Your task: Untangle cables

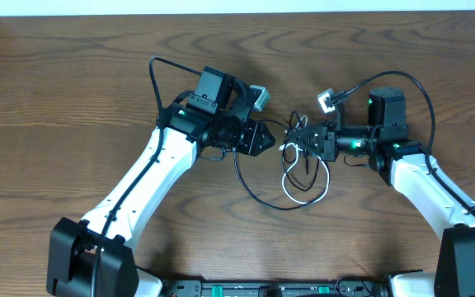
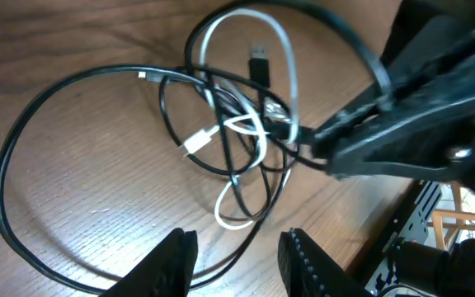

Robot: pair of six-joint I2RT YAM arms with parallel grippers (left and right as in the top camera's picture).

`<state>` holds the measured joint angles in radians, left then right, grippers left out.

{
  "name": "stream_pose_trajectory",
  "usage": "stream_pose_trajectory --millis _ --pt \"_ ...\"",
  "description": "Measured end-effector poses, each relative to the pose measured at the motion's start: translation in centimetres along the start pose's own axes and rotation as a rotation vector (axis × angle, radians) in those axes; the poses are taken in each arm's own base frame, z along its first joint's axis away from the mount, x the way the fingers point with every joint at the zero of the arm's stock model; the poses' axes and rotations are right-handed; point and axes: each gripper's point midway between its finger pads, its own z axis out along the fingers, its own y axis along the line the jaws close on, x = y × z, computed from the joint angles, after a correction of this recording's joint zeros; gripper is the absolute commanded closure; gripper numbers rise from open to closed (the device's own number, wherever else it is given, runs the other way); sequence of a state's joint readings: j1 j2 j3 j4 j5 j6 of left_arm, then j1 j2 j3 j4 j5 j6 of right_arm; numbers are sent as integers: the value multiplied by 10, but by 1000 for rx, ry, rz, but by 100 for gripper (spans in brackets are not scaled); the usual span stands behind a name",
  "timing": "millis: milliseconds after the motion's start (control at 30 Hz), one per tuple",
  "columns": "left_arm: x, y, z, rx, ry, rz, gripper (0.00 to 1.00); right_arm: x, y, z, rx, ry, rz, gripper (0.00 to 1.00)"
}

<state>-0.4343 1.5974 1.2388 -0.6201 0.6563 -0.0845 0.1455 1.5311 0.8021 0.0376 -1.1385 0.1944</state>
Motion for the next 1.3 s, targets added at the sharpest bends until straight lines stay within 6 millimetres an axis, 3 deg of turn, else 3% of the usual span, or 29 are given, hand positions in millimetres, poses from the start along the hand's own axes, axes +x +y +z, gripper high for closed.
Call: stream_pose_trajectory --millis 300,567,933,1300 --pt "5 9 12 -6 36 -26 55 -40 27 -4 -102 -102 -89 95" --pt "-1 8 14 5 15 -11 53 -58 41 -8 -145 -148 -61 96" --pt "-16 -22 28 131 -24 13 52 -84 58 -15 -180 -230 -39 96" --pt "-28 -45 37 238 -52 -8 52 -87 60 -17 -189 -237 13 97"
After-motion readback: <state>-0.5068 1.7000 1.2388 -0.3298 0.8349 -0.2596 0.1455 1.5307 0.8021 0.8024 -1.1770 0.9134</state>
